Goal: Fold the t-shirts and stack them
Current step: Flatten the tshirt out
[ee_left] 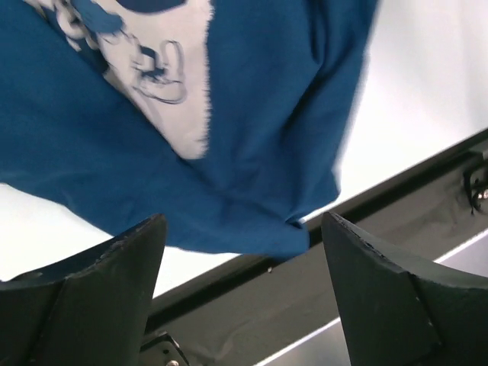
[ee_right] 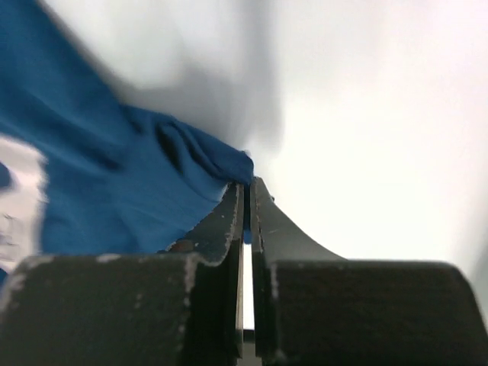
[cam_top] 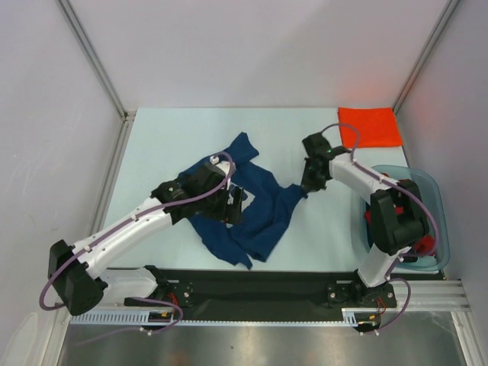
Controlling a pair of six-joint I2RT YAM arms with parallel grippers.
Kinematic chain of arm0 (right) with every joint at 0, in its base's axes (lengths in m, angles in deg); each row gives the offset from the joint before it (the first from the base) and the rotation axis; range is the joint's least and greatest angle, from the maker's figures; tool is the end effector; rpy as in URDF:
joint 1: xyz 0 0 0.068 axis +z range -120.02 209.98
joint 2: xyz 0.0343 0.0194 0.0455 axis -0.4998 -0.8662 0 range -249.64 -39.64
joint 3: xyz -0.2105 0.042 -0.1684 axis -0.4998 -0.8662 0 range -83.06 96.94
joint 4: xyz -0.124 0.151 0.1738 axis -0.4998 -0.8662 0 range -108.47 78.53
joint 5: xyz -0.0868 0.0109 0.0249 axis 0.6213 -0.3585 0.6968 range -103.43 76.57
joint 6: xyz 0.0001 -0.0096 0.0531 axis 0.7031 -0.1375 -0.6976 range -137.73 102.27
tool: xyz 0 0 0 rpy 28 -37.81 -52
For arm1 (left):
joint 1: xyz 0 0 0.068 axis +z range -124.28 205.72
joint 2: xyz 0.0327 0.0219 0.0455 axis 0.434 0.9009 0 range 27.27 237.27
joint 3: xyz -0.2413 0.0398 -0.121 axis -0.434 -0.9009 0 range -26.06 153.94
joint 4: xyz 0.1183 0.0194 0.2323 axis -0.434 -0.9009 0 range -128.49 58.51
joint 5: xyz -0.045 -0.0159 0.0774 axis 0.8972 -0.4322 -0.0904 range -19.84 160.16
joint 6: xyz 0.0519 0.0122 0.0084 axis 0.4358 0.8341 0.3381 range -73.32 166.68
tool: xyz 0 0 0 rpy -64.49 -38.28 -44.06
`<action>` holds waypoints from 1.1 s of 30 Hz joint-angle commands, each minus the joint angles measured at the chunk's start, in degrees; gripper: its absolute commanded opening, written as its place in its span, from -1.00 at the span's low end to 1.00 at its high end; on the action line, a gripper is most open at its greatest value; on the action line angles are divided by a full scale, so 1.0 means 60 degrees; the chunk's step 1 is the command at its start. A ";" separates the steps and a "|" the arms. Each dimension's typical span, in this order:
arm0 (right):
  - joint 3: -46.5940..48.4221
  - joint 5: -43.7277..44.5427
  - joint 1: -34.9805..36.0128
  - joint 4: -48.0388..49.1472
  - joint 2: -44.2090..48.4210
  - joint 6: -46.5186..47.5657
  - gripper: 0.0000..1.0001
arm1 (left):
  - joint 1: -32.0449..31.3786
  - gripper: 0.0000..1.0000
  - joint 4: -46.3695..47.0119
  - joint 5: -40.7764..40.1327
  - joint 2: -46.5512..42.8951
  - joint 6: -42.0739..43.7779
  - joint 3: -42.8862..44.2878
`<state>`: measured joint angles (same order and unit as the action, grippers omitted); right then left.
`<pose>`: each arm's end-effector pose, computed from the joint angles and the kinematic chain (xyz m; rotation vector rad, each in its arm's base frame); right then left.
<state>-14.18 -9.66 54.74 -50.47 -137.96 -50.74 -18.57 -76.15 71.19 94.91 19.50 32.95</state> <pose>0.3110 0.1408 0.2046 0.2173 2.7669 0.1751 0.1686 -0.1654 0.2923 0.3920 2.5535 -0.5194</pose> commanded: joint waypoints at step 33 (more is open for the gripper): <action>-0.3114 -0.2048 0.3067 -0.1030 0.5503 -0.1030 0.34 | -0.1744 -0.17 0.0984 -0.1843 0.2468 -0.3278 -0.1484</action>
<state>-31.58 -19.39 72.42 -58.21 -106.77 -54.13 -28.80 -72.65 63.19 110.25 0.42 23.55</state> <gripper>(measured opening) 0.667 0.460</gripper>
